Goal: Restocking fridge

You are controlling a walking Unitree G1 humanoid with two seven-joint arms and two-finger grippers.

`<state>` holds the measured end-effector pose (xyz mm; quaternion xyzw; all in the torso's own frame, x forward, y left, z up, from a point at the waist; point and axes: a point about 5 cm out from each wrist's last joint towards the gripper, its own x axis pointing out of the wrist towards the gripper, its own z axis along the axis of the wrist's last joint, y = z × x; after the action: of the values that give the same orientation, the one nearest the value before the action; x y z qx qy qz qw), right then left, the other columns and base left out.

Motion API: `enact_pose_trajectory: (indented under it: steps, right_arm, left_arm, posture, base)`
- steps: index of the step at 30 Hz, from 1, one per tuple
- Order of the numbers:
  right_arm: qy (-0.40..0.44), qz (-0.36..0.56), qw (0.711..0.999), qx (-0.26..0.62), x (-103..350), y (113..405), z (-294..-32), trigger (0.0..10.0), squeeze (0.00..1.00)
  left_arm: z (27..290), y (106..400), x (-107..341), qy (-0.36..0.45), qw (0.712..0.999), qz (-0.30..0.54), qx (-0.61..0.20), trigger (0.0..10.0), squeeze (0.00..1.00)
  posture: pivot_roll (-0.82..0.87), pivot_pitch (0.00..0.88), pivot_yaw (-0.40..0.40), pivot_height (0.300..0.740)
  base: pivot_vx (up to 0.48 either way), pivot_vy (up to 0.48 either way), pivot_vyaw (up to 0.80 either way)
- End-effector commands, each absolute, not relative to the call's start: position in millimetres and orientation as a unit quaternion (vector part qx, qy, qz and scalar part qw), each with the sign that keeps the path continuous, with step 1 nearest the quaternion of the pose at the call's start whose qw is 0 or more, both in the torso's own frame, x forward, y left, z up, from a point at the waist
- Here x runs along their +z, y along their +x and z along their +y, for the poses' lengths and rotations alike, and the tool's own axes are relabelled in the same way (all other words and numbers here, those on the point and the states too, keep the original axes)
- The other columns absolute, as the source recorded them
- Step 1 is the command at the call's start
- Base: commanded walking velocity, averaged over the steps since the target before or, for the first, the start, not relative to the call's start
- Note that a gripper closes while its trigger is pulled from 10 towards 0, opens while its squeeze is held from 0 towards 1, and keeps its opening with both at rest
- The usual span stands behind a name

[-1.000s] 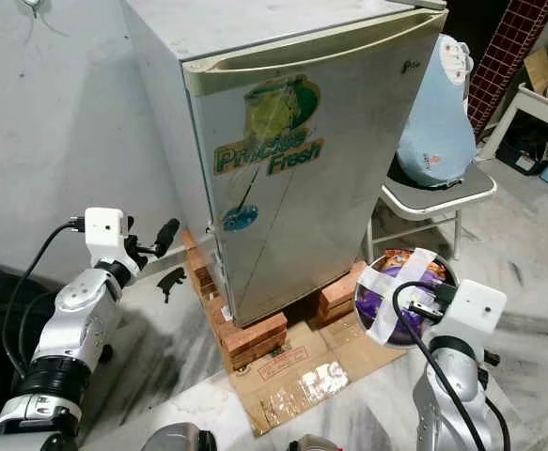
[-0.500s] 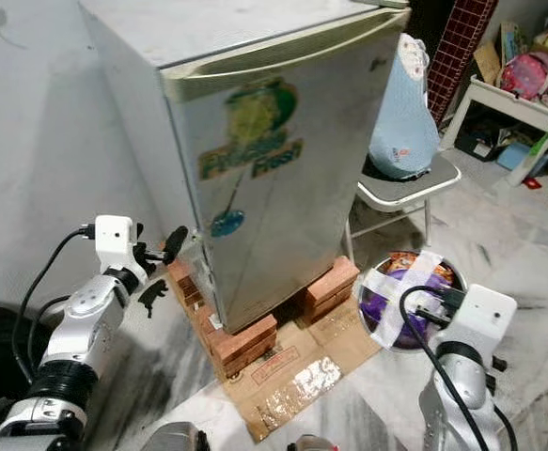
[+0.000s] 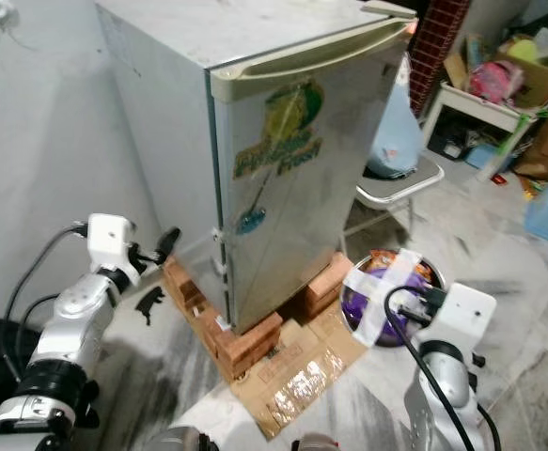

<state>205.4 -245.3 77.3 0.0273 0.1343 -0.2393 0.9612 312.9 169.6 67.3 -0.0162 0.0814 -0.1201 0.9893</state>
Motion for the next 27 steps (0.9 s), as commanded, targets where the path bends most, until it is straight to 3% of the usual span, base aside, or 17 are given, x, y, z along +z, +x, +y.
enact_pose_trajectory:
  steps: [1,3,17,27]
  right_arm:
    - [0.028,0.125,0.961,-0.244,83.2,204.6,-248.2,10.0,0.00]
    - [0.027,0.124,0.961,-0.245,83.3,204.3,-248.6,10.0,0.00]
    - [0.027,0.125,0.961,-0.245,84.2,201.3,-247.4,10.0,0.00]
    - [0.015,0.136,0.959,-0.250,81.8,196.1,-249.3,10.0,0.00]
  left_arm:
    - [159.6,314.5,70.6,-0.018,0.987,0.073,-0.141,10.0,0.00]
    - [158.5,314.4,70.7,-0.018,0.987,0.073,-0.143,10.0,0.00]
    - [155.7,312.8,69.9,-0.021,0.986,0.071,-0.150,10.0,0.00]
    - [156.4,312.3,70.3,-0.023,0.986,0.067,-0.149,10.0,0.00]
  posture:
    - [0.02,0.000,-0.012,0.740]
    - [0.02,0.000,-0.011,0.740]
    - [0.02,0.000,-0.008,0.740]
    - [0.02,0.000,-0.013,0.740]
  base:
    - [0.480,0.000,-0.80]
    - [0.480,0.000,-0.80]
    - [0.476,0.000,0.00]
    - [0.000,0.000,0.00]
